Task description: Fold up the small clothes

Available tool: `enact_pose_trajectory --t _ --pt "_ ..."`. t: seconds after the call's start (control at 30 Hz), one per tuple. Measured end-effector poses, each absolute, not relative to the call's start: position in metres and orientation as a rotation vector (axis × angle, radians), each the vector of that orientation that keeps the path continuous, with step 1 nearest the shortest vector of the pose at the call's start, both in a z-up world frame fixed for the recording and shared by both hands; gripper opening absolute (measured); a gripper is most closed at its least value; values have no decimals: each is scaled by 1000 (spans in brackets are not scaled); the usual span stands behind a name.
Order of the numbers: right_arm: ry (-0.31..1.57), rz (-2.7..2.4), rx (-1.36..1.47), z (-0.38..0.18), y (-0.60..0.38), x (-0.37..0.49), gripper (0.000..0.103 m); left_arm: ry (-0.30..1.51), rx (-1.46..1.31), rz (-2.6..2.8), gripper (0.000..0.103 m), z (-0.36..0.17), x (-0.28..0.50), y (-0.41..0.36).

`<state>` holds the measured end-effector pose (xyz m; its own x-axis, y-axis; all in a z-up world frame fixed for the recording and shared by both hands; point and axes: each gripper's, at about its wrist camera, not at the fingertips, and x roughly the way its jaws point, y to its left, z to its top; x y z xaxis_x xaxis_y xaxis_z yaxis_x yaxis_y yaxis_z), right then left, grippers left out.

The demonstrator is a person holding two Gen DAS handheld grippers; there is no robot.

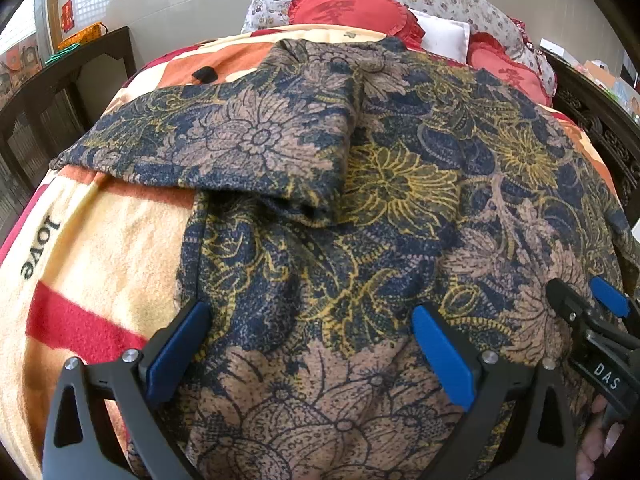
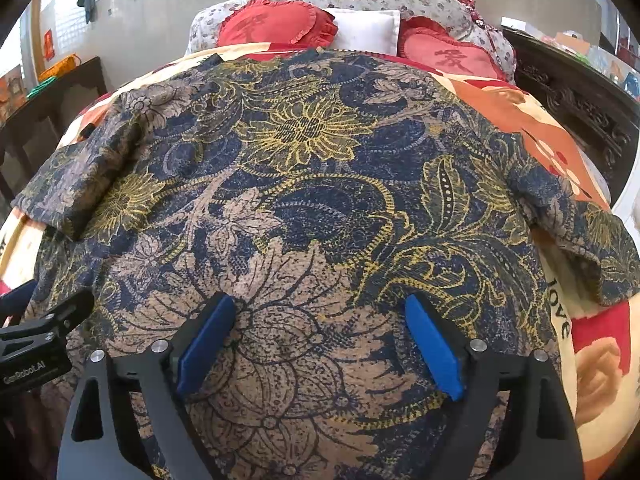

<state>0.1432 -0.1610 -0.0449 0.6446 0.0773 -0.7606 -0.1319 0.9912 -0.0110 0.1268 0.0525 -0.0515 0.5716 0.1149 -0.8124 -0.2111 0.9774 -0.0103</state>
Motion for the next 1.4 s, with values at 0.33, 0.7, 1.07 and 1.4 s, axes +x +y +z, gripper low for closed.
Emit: enact_pose_trajectory --t 0.33,0.7,1.07,1.4 --pt "862 113 -72 -47 -160 144 99 944 -87 208 103 -51 127 45" --pt "860 113 -72 -47 -160 144 99 800 -408 91 103 35 143 182" --pt "856 111 -74 -47 -159 144 100 694 -1191 136 102 -41 138 409" --pt "855 110 -76 -48 -158 145 100 687 -1203 16 102 -54 179 418"
